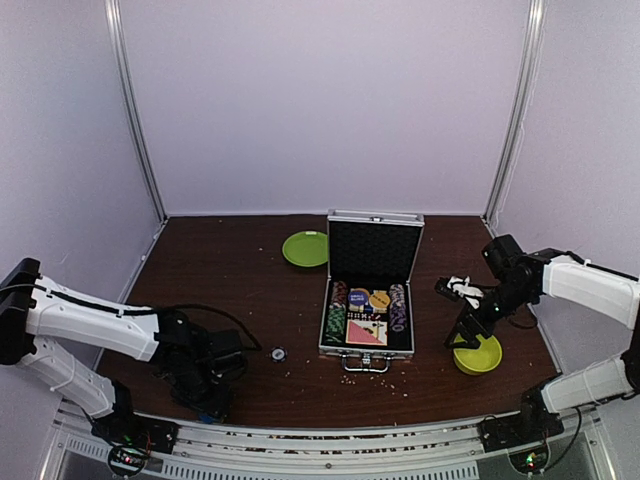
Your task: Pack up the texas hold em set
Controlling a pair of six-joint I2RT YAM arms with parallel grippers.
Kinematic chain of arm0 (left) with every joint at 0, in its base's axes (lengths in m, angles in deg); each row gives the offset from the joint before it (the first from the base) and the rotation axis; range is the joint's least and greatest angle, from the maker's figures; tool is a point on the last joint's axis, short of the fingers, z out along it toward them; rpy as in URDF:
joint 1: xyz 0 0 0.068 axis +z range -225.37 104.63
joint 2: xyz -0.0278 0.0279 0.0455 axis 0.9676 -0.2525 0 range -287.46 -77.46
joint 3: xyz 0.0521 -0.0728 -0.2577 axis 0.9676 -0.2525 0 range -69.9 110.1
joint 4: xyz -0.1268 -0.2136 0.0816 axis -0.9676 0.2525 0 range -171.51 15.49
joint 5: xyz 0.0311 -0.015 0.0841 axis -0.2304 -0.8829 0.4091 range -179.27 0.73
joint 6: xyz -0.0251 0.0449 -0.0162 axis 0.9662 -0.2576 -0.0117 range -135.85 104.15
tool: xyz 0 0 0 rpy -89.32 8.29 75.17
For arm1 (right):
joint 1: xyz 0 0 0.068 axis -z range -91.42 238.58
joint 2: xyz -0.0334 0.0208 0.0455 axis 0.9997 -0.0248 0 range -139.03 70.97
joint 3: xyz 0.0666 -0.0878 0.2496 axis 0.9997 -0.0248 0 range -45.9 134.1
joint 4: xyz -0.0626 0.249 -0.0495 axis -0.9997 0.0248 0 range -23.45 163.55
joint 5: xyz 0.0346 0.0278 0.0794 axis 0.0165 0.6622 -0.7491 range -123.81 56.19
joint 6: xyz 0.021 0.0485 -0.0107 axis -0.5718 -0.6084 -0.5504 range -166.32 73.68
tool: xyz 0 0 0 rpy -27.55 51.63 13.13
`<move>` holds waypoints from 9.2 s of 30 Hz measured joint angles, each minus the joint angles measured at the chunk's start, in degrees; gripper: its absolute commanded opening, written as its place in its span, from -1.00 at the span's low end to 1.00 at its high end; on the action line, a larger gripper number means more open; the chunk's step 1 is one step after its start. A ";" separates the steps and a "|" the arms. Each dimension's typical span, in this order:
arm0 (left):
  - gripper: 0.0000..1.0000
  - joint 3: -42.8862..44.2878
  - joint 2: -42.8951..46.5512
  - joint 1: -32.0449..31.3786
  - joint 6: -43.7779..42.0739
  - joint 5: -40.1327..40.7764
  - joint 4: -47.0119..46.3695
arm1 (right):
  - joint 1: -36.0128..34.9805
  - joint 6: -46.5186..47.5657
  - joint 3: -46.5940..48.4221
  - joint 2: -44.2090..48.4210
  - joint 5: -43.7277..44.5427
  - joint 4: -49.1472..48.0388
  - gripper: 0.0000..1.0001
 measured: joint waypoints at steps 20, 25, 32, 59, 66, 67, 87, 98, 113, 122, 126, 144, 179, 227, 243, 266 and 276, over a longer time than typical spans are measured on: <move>0.17 4.74 -6.23 -1.14 0.35 0.46 3.52 | 0.00 0.04 0.02 -0.20 0.02 0.00 0.79; 0.10 4.57 -6.19 -1.14 0.26 -0.13 2.97 | 0.00 0.04 0.02 -0.20 0.02 0.00 0.79; 0.21 3.10 -4.70 -1.25 0.66 -1.27 0.57 | 0.00 0.07 0.02 -0.20 0.02 0.02 0.79; -0.15 2.69 -3.39 -3.30 2.73 1.90 -1.14 | 0.00 0.04 0.02 -0.22 0.02 0.02 0.80; -0.15 15.34 -11.21 -6.01 -2.12 7.39 -1.95 | 0.00 0.04 0.02 -0.22 0.02 0.02 0.80; -0.15 18.40 -12.46 -6.05 -3.50 8.26 -1.99 | 0.00 0.04 0.02 -0.22 0.02 0.04 0.80; -0.15 75.69 -52.46 1.09 -25.79 16.57 -3.63 | 0.00 0.04 0.22 -0.22 -0.02 0.17 0.80; -0.14 80.89 -57.37 8.59 -26.16 15.06 -8.17 | 0.00 0.04 0.28 -0.81 -0.02 0.20 0.80; -0.11 81.92 -59.67 8.63 -25.03 13.14 -10.40 | 0.00 0.04 0.28 -1.20 0.00 0.22 0.81; -0.04 82.12 -60.13 8.63 -24.46 14.23 -11.28 | 0.00 0.04 0.28 -1.38 0.00 0.22 0.81; 0.06 82.14 -60.22 8.66 -24.35 14.45 -11.58 | 0.00 0.04 0.28 -1.36 0.00 0.22 0.81; 0.13 78.58 -57.64 8.70 -24.04 14.43 -14.05 | 0.00 0.07 0.35 -1.38 -0.02 0.31 0.83; -1.00 69.57 -51.52 7.45 -24.72 6.27 -15.85 | 0.00 0.07 0.39 -1.38 0.00 0.87 0.85; -0.46 53.77 -31.78 0.55 -29.16 10.36 -12.02 | 0.00 0.07 0.59 -1.22 0.00 1.05 0.89; 0.28 25.55 -14.75 0.90 -22.25 11.85 -4.61 | 0.00 0.04 0.59 -0.81 0.02 1.05 0.89; 0.33 29.07 -25.64 10.62 -26.10 5.77 -6.56 | 0.00 0.07 0.59 -0.94 0.26 1.05 0.90; 0.21 31.45 -28.50 11.91 -27.15 3.63 -7.76 | 0.00 0.07 0.59 -1.38 0.50 1.05 0.90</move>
